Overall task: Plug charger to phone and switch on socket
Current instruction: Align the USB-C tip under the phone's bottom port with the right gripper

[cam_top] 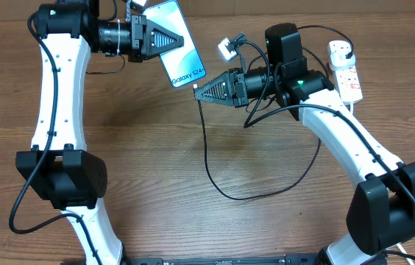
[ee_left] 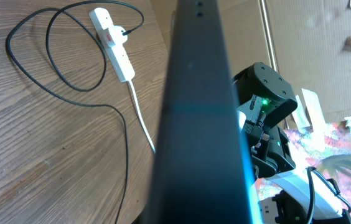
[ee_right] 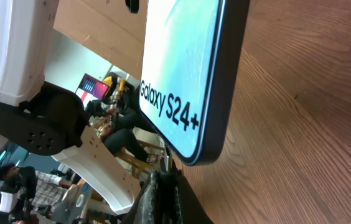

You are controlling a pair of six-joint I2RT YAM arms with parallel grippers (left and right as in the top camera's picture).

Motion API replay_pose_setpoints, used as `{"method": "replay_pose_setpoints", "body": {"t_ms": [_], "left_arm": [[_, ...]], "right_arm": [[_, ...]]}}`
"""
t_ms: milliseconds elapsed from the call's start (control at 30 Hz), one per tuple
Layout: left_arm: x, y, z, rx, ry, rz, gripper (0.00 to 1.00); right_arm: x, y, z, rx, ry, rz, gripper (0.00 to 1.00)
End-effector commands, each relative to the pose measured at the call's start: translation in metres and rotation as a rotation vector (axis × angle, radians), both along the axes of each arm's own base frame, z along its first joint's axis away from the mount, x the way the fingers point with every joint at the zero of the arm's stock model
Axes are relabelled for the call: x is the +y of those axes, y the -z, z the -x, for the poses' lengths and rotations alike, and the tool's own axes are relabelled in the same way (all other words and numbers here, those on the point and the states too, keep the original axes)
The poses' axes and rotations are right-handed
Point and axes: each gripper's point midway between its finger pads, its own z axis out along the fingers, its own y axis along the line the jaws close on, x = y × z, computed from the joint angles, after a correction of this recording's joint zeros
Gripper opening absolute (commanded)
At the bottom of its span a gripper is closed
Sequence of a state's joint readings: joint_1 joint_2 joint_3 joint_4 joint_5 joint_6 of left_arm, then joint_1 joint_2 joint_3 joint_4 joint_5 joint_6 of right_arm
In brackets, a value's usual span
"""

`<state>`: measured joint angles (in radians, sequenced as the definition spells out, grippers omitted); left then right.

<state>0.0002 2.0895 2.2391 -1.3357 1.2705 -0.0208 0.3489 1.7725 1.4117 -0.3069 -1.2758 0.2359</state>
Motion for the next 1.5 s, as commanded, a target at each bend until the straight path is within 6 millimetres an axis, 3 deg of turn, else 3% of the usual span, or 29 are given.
{"method": "replay_pose_setpoints", "body": {"t_ms": [0, 367, 1467], "left_arm": [[-0.0100, -0.0083, 0.0037, -0.015, 0.031, 0.029, 0.04], [-0.0186, 0.0004, 0.0043, 0.000, 0.044, 0.004, 0.04], [-0.0110, -0.0003, -0.0001, -0.010, 0.026, 0.005, 0.04]], "right_arm": [[0.0019, 0.0001, 0.0030, 0.007, -0.015, -0.006, 0.04], [0.0019, 0.0001, 0.0030, 0.007, -0.015, -0.006, 0.04], [0.0009, 0.0044, 0.0058, 0.043, -0.015, 0.008, 0.04]]}}
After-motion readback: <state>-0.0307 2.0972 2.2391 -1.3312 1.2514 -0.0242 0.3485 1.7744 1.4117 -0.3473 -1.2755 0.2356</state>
